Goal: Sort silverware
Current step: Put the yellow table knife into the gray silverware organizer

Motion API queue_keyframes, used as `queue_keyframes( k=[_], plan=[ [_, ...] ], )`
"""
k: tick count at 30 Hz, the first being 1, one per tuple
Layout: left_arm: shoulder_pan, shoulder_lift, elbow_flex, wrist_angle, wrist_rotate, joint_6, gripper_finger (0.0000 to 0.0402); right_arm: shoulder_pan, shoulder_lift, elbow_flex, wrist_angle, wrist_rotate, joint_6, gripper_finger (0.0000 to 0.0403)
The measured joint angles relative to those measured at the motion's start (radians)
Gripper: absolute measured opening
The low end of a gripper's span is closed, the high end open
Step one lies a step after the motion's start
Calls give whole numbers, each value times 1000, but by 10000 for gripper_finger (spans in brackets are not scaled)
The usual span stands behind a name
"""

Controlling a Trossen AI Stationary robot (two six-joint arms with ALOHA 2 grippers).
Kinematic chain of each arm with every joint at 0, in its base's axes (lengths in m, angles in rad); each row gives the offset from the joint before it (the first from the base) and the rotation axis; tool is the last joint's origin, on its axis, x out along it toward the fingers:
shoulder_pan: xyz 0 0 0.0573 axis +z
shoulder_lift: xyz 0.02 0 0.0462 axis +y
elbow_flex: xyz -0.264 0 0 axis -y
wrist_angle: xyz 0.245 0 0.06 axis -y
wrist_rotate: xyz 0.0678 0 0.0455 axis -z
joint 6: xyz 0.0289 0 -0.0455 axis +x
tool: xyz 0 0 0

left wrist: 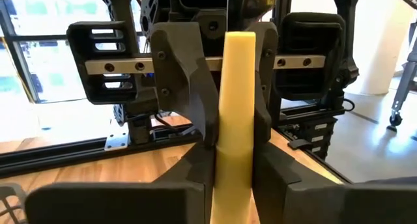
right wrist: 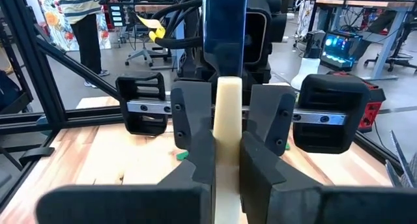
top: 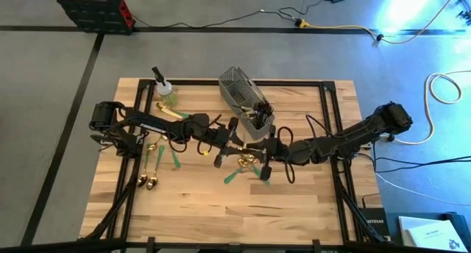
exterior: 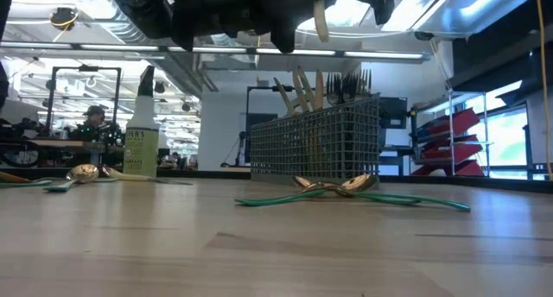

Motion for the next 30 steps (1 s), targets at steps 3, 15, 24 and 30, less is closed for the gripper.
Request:
queue_keyframes(
  k=[3, 15, 24, 30],
  plan=[
    [5, 0, 0, -4, 3, 11, 50, 0, 0, 0, -2, 0, -5, 22],
    [37, -3, 1, -31, 32, 11, 50, 0, -1, 0, 7, -5, -4, 92],
    [69, -9, 1, -43, 29, 20, 50, 8, -1, 0, -21, 71, -37, 235],
    [175, -41, 0, -51, 54, 14, 50, 72, -21, 0, -19, 155, -102, 256]
  ],
)
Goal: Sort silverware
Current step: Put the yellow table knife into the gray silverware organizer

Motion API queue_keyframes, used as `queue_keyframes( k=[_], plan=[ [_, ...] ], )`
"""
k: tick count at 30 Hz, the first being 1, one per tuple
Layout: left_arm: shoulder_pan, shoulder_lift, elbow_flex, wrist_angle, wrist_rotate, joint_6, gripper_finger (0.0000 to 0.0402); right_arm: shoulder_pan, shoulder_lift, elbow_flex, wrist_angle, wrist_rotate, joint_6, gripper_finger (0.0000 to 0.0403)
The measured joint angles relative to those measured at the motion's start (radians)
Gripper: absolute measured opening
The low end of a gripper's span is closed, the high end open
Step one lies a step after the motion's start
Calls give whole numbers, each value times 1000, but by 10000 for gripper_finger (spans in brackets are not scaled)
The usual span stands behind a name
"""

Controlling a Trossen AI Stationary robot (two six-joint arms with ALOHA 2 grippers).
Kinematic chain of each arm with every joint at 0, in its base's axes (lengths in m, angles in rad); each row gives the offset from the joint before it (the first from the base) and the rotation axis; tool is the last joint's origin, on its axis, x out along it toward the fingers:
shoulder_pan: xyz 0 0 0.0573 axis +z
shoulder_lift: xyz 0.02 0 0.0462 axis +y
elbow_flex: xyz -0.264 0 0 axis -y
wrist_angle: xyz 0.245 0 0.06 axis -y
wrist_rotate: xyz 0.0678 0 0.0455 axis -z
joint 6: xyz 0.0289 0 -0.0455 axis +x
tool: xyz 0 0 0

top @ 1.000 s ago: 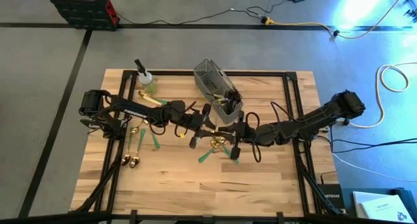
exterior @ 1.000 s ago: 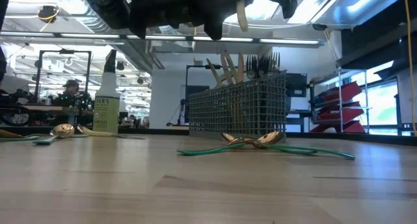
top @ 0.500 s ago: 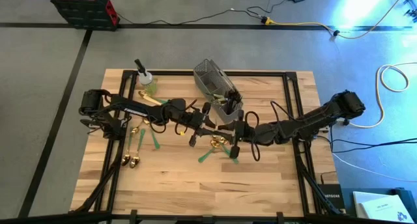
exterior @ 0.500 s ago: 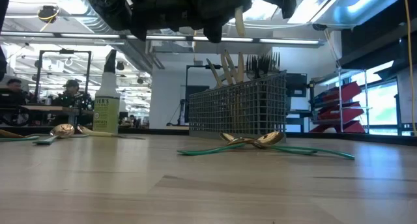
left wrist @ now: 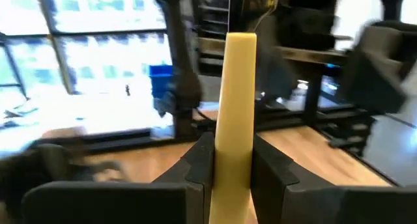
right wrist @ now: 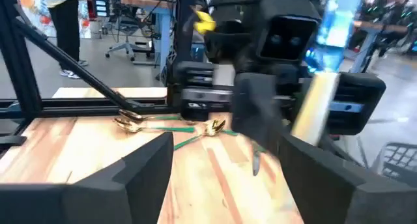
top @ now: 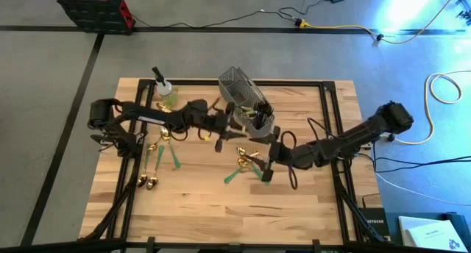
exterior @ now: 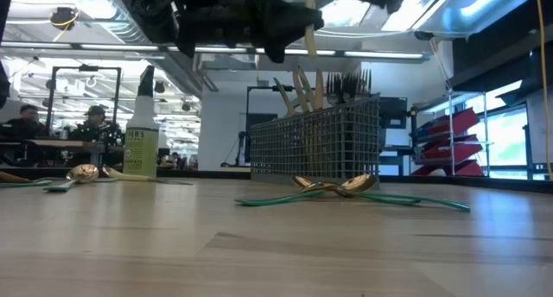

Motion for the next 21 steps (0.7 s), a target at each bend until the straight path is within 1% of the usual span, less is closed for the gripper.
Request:
queue_keyframes(
  k=[3, 5, 8, 12, 15, 17, 21],
  plan=[
    [49, -2, 0, 23, 1, 1, 50, 36, -10, 0, 5, 86, -29, 256],
    [77, -2, 0, 47, -1, 29, 50, 55, -11, 0, 10, 120, -31, 256],
    [111, -2, 0, 104, -34, 76, 50, 73, -8, 0, 8, 126, -17, 256],
    [141, -2, 0, 214, -57, 72, 50, 92, -7, 0, -2, 127, 19, 256],
    [144, 1, 0, 281, -127, 86, 50, 100, -7, 0, -2, 126, 21, 256],
    [136, 22, 0, 317, -185, 92, 50, 99, -7, 0, -1, 127, 21, 256],
    [129, 113, 0, 388, -237, 95, 50, 99, -7, 0, 1, 126, 24, 256]
  ],
)
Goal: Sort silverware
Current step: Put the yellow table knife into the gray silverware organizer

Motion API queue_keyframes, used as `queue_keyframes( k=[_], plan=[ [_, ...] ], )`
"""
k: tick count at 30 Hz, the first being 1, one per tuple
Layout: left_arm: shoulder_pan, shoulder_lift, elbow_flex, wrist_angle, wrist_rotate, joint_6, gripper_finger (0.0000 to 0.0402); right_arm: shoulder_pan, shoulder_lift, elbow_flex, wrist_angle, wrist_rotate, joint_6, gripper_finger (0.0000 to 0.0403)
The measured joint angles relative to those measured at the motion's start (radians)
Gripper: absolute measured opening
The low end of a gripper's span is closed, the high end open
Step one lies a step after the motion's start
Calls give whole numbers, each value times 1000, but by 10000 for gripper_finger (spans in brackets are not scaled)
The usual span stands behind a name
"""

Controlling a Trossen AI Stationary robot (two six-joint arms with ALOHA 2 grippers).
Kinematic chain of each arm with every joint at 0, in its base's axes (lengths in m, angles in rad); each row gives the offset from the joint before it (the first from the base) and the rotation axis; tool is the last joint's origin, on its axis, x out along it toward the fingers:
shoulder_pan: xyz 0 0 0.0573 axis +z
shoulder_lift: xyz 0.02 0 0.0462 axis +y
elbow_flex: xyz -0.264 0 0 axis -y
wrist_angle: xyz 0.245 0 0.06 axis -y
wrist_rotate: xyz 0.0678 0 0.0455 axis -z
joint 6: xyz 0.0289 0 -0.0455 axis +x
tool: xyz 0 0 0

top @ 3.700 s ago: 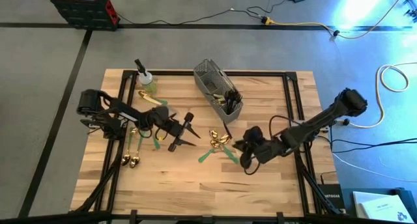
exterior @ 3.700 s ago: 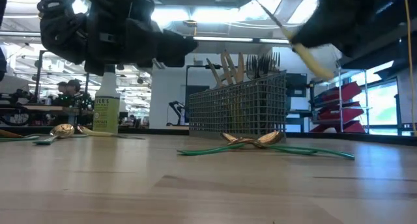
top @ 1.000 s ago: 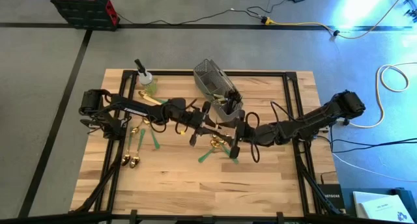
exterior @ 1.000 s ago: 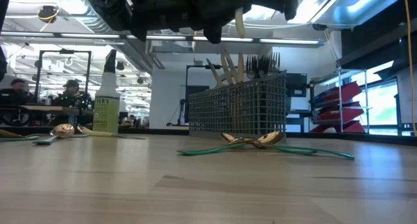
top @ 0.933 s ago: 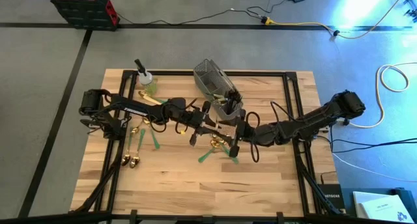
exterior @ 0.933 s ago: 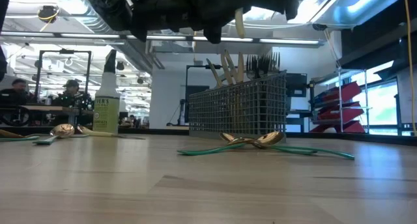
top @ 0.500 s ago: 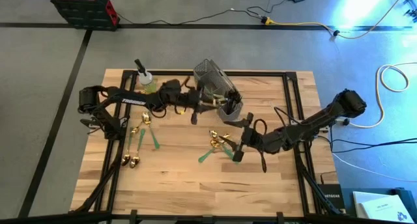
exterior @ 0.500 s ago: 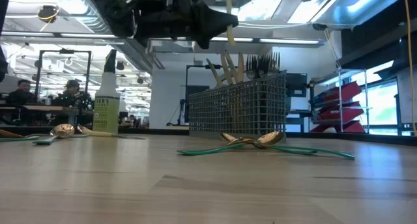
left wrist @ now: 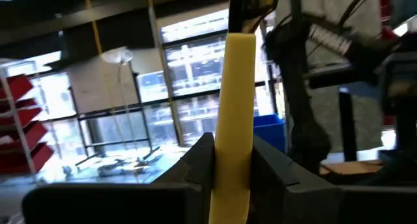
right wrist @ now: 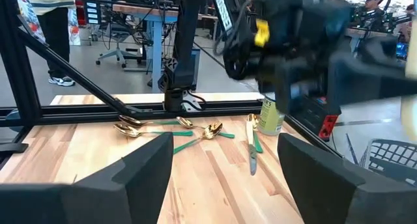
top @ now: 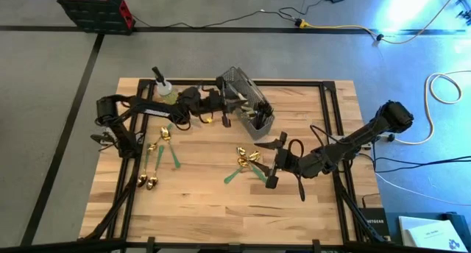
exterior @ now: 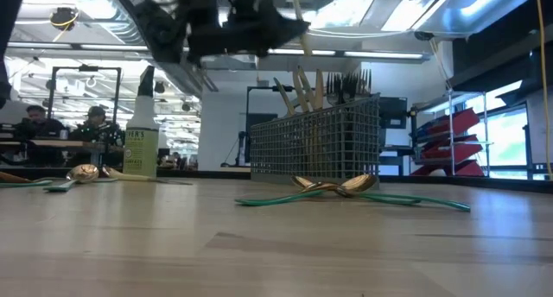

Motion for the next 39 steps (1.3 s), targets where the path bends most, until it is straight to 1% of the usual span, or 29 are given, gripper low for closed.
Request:
queue_keyframes(
  k=[4, 7, 8, 13, 16, 23, 25, 29, 31, 35, 39],
  plan=[
    [10, 101, 35, 52, -54, 8, 50, 0, 0, 0, -2, 0, 24, 256],
    [24, 157, 70, 68, -49, -4, 50, 0, 0, 0, -4, -15, 28, 256],
    [29, 170, 79, 75, -33, -16, 50, 0, 0, 0, -7, -18, 28, 256],
    [36, 193, 91, 61, -21, -96, 50, 0, 0, 0, -11, -25, 29, 256],
    [36, 194, 90, 47, 9, -116, 50, 0, 0, 0, -23, -26, 44, 256],
    [28, 196, 89, 44, 13, -157, 51, -1, 1, 0, -64, -26, 101, 256],
    [28, 196, 88, 42, 14, -165, 69, -1, 1, 0, -63, -26, 103, 256],
    [27, 197, 88, 41, 13, -175, 119, -1, 2, 0, -63, -26, 104, 256],
    [27, 198, 87, 41, 13, -177, 135, -1, 2, 0, -63, -26, 104, 256],
    [27, 198, 87, 41, 13, -177, 152, -1, 2, 0, -63, -26, 104, 256],
    [27, 199, 87, 41, 13, -177, 157, -1, 2, 0, -63, -26, 104, 256]
  ],
)
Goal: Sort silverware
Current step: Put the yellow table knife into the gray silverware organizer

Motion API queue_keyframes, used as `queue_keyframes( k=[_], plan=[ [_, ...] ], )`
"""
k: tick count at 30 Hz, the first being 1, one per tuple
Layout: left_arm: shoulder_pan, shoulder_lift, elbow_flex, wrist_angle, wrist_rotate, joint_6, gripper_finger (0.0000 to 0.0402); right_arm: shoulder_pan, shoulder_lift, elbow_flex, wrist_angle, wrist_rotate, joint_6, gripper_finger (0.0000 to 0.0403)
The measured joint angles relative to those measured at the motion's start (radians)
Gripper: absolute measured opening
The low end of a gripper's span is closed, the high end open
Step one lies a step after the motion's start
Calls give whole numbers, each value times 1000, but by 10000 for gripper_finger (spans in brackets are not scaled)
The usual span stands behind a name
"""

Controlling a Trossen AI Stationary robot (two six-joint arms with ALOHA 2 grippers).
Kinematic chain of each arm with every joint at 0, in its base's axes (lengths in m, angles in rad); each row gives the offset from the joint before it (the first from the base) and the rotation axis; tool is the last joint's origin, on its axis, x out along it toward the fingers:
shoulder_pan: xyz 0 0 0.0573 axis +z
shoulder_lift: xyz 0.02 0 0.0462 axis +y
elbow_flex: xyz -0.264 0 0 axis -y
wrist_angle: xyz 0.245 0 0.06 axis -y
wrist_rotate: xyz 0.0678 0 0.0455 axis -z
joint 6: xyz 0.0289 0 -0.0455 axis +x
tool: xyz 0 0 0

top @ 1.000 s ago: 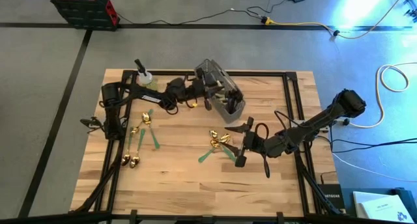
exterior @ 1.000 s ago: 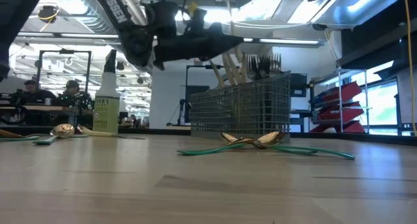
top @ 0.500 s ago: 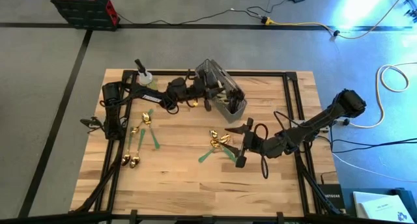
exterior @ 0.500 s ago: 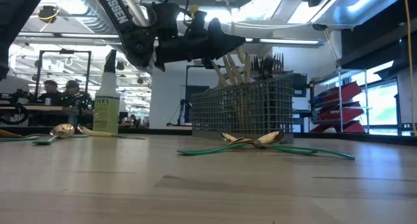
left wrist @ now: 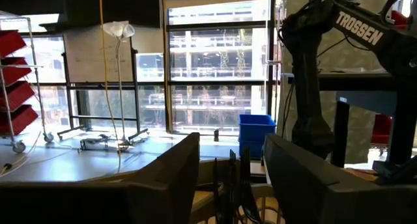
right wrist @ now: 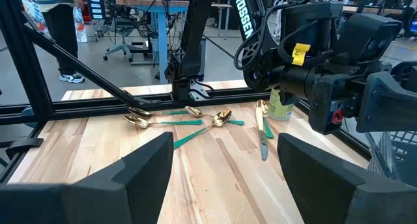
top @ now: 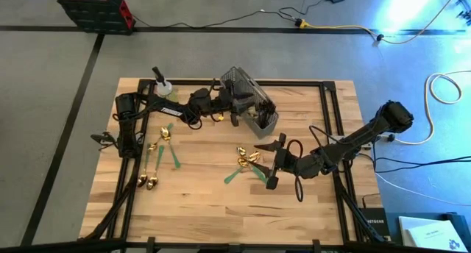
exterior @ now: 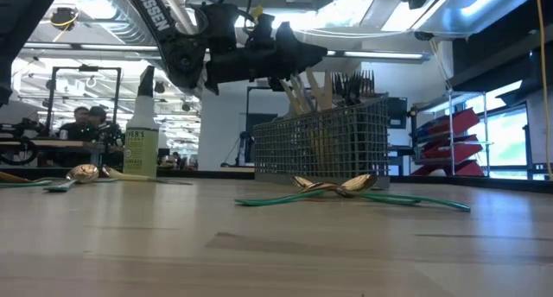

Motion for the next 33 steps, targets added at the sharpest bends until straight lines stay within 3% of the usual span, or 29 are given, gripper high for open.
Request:
queue_keyframes(
  k=[5, 10, 13, 18, 21, 26, 28, 30, 33],
  plan=[
    [0, 0, -1, 14, 0, -1, 158, 0, 0, 0, 0, 0, 0, 256],
    [18, -3, -10, 201, -7, -52, 159, 0, 0, 0, -1, -1, 0, 256],
    [41, -93, -7, 258, -8, -88, 159, 0, 0, 0, -11, -33, 6, 256],
    [85, -302, -12, 135, 58, -182, 159, 0, 0, 0, -77, -52, 56, 256],
    [101, -427, -12, 124, 180, -204, 159, 0, 0, 0, -116, -53, 87, 256],
    [120, -623, -18, 76, 585, -317, 159, 0, 3, 0, -125, -59, 134, 256],
    [120, -698, -42, 51, 734, -356, 159, 0, 21, 0, -123, -111, 158, 256],
    [112, -768, -99, 28, 804, -370, 160, 0, 56, 0, -126, -167, 177, 256],
    [102, -863, -242, -35, 809, -305, 160, 0, 119, 0, -126, -185, 219, 256]
  ],
)
